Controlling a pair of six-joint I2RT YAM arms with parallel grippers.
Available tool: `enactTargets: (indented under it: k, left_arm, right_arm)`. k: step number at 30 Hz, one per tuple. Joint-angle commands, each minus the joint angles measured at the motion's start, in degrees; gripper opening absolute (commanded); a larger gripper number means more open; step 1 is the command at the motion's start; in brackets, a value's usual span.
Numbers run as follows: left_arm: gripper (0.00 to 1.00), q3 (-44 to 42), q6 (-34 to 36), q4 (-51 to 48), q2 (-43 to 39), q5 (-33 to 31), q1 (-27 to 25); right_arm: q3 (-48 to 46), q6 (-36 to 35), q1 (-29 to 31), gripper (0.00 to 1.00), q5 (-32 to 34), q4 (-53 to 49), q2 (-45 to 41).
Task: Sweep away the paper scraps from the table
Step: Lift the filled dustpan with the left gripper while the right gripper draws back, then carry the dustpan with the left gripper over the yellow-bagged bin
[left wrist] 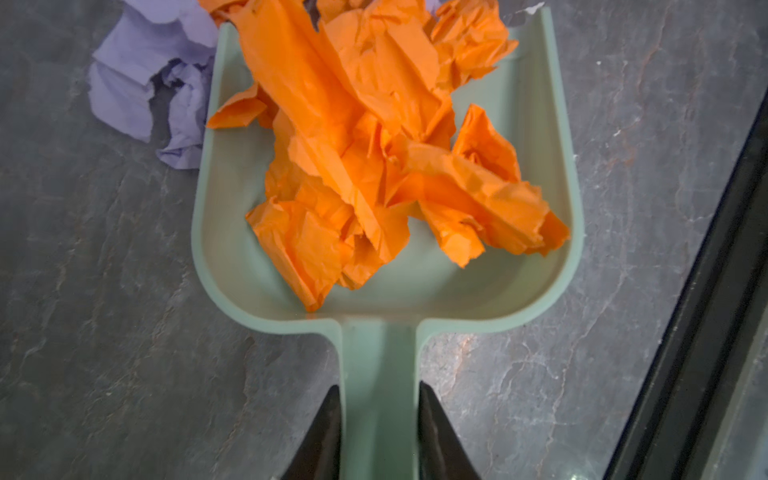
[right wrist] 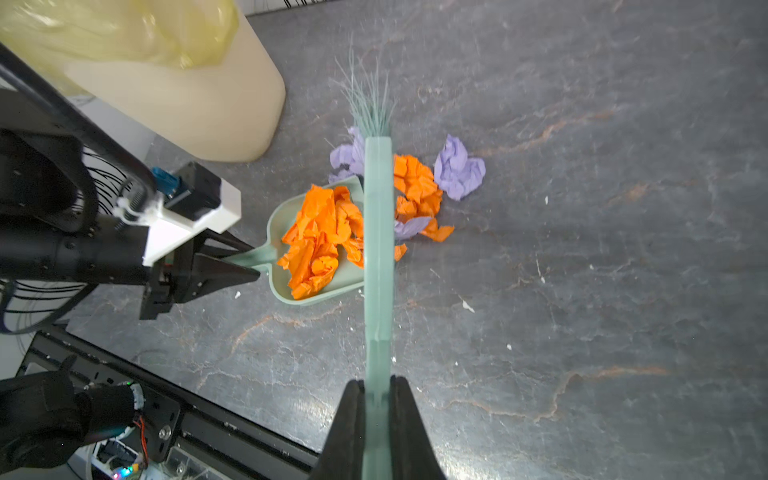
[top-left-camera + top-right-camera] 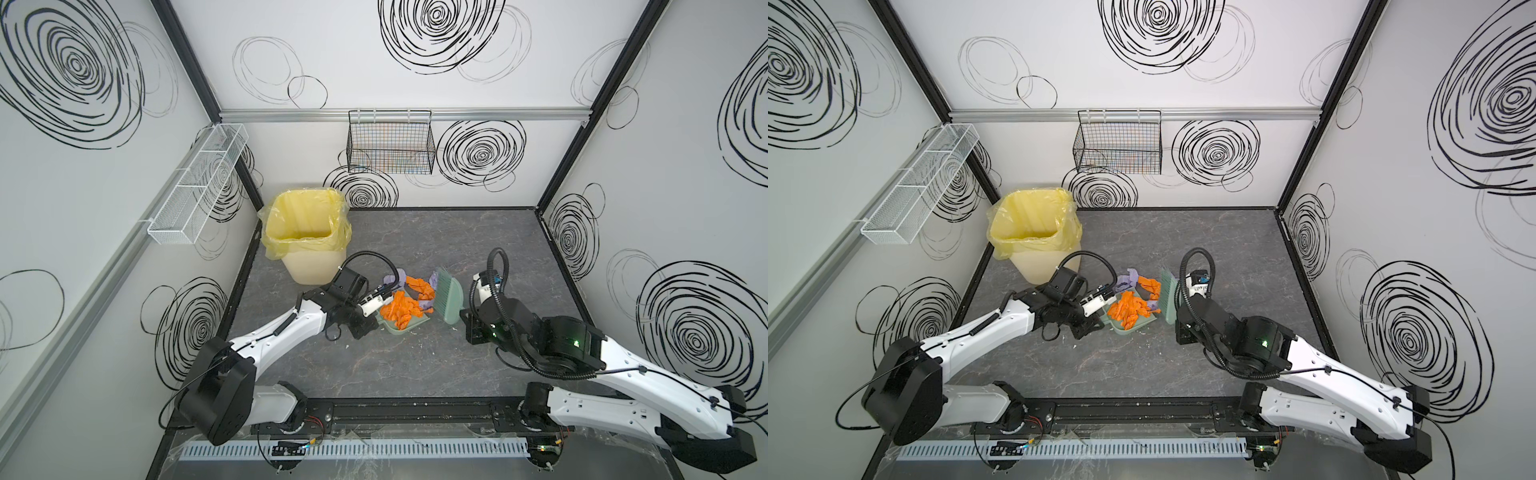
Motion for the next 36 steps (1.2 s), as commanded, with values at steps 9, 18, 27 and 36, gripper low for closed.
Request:
enactTargets:
  k: [9, 18, 27, 36]
  left_arm:
    - [0.0, 3.0, 4.0, -1.4, -12.7, 2.3, 8.4]
    - [0.0, 6.9, 7.3, -8.8, -16.7, 4.1, 10.2]
    - [0.0, 12.4, 9.1, -14.8, -21.1, 3.9, 12.2]
    - [0.0, 23.1, 13.5, -20.3, -19.0, 3.6, 16.8]
  right_arm:
    - [-2.1, -12.2, -16.0, 0.0, -4.5, 5.5, 0.7]
    - [-2.4, -18.7, -25.5, 0.0, -6.9, 6.0, 3.3]
    - [-5.8, -21.5, -30.0, 0.0, -10.9, 10.6, 5.5]
    - [-9.4, -21.3, -30.9, 0.0, -12.5, 12.3, 4.2]
